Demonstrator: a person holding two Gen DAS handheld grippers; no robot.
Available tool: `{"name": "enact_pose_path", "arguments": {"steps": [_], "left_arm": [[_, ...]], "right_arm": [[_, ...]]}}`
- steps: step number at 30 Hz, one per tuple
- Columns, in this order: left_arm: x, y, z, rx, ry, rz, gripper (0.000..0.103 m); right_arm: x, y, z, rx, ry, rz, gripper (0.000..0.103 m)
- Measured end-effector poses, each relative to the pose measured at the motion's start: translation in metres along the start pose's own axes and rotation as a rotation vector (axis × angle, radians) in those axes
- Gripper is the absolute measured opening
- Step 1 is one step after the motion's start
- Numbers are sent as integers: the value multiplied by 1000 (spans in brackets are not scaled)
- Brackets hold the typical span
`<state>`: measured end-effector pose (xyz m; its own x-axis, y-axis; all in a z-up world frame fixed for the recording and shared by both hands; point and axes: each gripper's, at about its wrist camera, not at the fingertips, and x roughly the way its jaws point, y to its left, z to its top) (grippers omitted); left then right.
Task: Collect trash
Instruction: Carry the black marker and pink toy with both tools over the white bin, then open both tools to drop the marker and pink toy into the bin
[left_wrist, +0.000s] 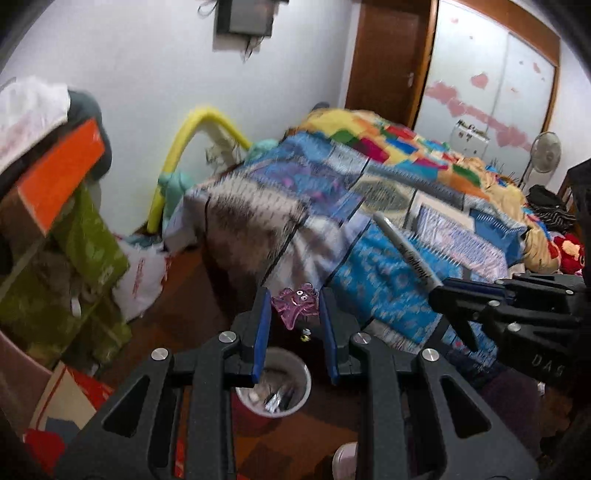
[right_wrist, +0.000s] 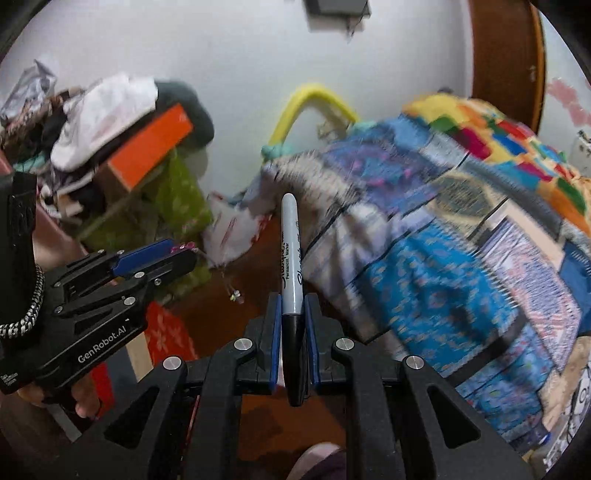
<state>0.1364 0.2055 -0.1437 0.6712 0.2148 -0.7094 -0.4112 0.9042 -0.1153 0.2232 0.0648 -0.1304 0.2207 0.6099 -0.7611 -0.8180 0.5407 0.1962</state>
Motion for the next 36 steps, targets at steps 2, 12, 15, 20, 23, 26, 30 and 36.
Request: {"name": "enact_pose_path", "arguments": {"steps": [2,12,15,20,23,26,30,36], "left_arm": [[15,9,-9,-26,41,-3,25],[92,35,-56,-101,258,-2,25],[113,41,-67,-114,314,-2,25],[137,48,-70,-140,353,10,25],[144,52,-66,-153,354,16,26],[148,54,-62,-160,358,12,26],[153,60,-61,-177,391,17,27],[148,61,-67,-194,411,18,37]], "right_arm": [[22,2,-4,3,58,19,11],[125,-7,-28,39,323,45,12],[148,-10,-34,50,382,50,12],[180,-15,-34,73,457,68,12],[189,-14,-28,88,474,89,12],[191,-13,-22,99,456,99,14],[193,-12,-19,91,456,70,23],[185,-15,-20,76,453,36,25]]}}
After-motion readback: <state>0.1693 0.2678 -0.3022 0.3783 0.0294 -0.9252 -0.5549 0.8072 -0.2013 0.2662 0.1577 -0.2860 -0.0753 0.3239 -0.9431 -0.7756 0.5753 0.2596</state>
